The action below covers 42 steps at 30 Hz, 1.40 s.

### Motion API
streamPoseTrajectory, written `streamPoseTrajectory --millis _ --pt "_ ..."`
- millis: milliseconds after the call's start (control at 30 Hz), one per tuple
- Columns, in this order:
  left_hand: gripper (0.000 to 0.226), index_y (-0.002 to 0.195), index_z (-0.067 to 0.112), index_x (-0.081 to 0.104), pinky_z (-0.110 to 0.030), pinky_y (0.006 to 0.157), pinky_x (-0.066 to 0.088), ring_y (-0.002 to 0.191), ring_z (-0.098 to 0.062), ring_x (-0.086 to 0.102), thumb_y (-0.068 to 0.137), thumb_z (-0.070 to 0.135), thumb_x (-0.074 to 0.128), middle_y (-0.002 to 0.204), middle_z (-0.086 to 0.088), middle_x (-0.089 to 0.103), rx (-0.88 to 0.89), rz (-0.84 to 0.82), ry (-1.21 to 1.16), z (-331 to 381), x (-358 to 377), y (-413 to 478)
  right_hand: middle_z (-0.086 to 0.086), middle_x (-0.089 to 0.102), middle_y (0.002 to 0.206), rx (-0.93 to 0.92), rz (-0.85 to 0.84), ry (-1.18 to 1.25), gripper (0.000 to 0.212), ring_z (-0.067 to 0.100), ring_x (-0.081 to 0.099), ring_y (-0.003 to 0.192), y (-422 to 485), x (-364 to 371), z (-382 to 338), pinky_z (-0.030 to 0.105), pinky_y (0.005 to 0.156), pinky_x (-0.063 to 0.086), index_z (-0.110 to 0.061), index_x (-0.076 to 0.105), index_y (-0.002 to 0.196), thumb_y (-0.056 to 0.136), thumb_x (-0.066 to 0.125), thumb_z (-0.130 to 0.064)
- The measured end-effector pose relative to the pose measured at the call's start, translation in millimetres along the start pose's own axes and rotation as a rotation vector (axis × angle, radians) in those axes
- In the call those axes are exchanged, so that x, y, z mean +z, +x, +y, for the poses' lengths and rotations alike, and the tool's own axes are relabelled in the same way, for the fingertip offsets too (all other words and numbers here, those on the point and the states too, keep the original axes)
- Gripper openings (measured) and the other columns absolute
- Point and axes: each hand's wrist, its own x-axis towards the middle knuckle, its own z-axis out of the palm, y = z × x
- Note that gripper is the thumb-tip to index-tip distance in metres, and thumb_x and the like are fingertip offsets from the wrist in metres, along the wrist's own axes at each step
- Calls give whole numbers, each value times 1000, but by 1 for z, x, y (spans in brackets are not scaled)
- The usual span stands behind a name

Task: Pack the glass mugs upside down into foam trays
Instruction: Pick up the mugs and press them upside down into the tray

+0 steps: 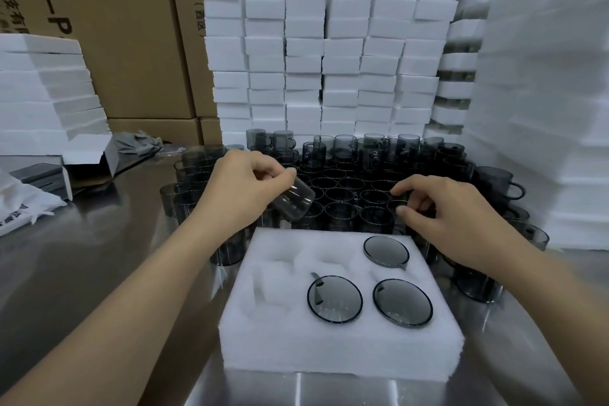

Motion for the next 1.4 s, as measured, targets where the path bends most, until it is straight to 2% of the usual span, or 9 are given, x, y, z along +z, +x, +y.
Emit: streamPoseTrajectory --millis 200,267,367,533,700,833,1067,1167,1400 --pt "21 83 23 80 -13 70 45 70 -6 57 102 28 72 86 3 70 84 -62 -210 20 20 -11 -18 72 104 -79 54 277 44 2 67 104 -11 1 -38 28 86 55 -42 71 127 91 65 -65" --pt "18 85 22 81 -14 72 43 72 -6 57 101 26 73 86 -1 67 152 -92 -182 25 29 -17 -18 74 110 -88 -24 489 57 3 69 109 -17 4 -51 27 87 56 -46 67 133 84 67 -75" --pt "18 83 26 80 -11 70 40 69 -1 53 98 31 74 80 2 62 215 -106 -197 33 35 -24 -24 70 110 -111 -36 467 67 -1 68 105 -22 9 -60 19 82 54 -50 65 134 74 73 -79" --pt "24 88 23 84 -13 69 42 75 -3 57 93 42 71 84 1 64 253 -125 -281 40 38 -29 -22 75 106 -101 -69 514 54 -4 71 84 -20 9 -60 16 74 52 -47 67 128 80 85 -64" --pt "31 123 35 72 -25 86 53 110 -8 68 96 50 68 122 6 70 139 -189 -252 36 39 -27 -7 79 112 -40 -2 804 57 13 75 108 -15 7 -55 42 99 60 -37 69 131 78 88 -46" --pt "63 145 39 60 -33 94 60 117 -9 72 86 52 79 136 14 69 93 -311 -385 33 39 -28 -5 75 128 -145 11 898 63 15 72 122 -14 6 -52 35 103 59 -28 64 138 82 88 -17" --pt "77 143 39 58 -43 83 64 121 -12 70 79 20 97 141 22 62 249 -187 -279 32 38 -31 -17 67 135 -288 129 598 65 12 63 131 -16 12 -49 30 111 51 -32 60 140 87 83 -4" --pt "77 141 38 57 -48 86 63 124 -8 69 78 16 96 143 20 61 264 -185 -270 32 38 -32 -21 65 136 -305 164 497 69 8 62 132 -18 13 -50 20 108 48 -33 59 141 85 81 -1" --pt "78 143 40 57 -46 84 64 122 -10 70 79 19 96 142 24 60 268 -176 -276 29 41 -32 -18 62 135 -321 213 453 68 12 60 133 -17 14 -51 28 108 51 -29 61 142 84 85 -4"
